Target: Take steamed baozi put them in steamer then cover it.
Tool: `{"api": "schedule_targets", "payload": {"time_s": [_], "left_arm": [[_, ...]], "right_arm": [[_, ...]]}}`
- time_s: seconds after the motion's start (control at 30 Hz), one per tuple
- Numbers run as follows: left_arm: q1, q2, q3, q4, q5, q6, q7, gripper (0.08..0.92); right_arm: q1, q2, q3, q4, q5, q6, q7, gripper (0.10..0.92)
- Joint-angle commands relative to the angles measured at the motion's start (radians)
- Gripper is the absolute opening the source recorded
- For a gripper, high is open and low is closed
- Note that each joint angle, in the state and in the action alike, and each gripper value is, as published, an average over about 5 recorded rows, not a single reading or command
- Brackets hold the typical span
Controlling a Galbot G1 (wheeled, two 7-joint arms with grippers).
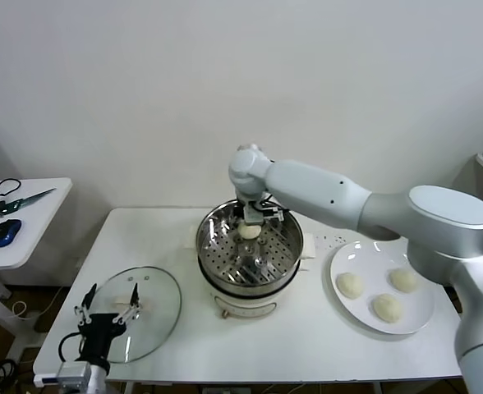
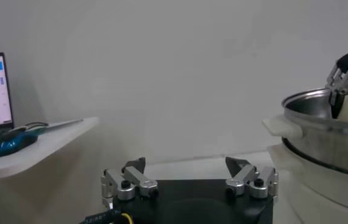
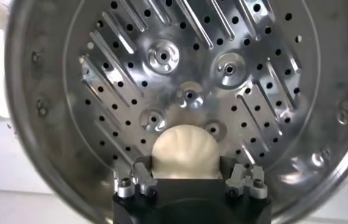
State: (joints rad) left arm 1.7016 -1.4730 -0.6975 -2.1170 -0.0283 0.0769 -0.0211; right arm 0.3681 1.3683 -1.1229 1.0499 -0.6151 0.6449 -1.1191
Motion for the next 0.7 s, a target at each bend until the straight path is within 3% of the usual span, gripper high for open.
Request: {"api": "schedule_targets", "payload": {"time_s": [0.03, 0.2, 0.4, 0.6, 0.7], "left_arm": [[0.0, -0.001, 0.0, 0.003, 0.0, 0.001, 0.0, 0.823], [-0.001, -0.002, 0.001, 0.003, 0.001, 0.002, -0.002, 0.823], [-0.002, -0.004, 0.003, 0.0, 0.003, 0.007, -0.003, 0.823], [-0.001, -0.004, 0.005, -0.005, 0.008, 0.01, -0.004, 0.823], [-0.001, -0.002, 0.005, -0.011, 0.009, 0.013, -0.004, 0.823]], "right_arm": [[-0.025, 0.015, 0.006, -0.011, -0.046, -0.001, 0.004, 0.778], [-0.029, 0.001, 0.031, 0.008, -0.053, -0.01, 0.002, 0.821], [0.039, -0.064, 0.035, 0.093, 0.044, -0.019, -0.006, 0.823], [0.173, -0.216, -0.007, 0.184, 0.272, -0.09, -0.003, 0.823], [0.247, -0.309, -0.055, 0.198, 0.408, -0.198, 0.054, 0.823]]}}
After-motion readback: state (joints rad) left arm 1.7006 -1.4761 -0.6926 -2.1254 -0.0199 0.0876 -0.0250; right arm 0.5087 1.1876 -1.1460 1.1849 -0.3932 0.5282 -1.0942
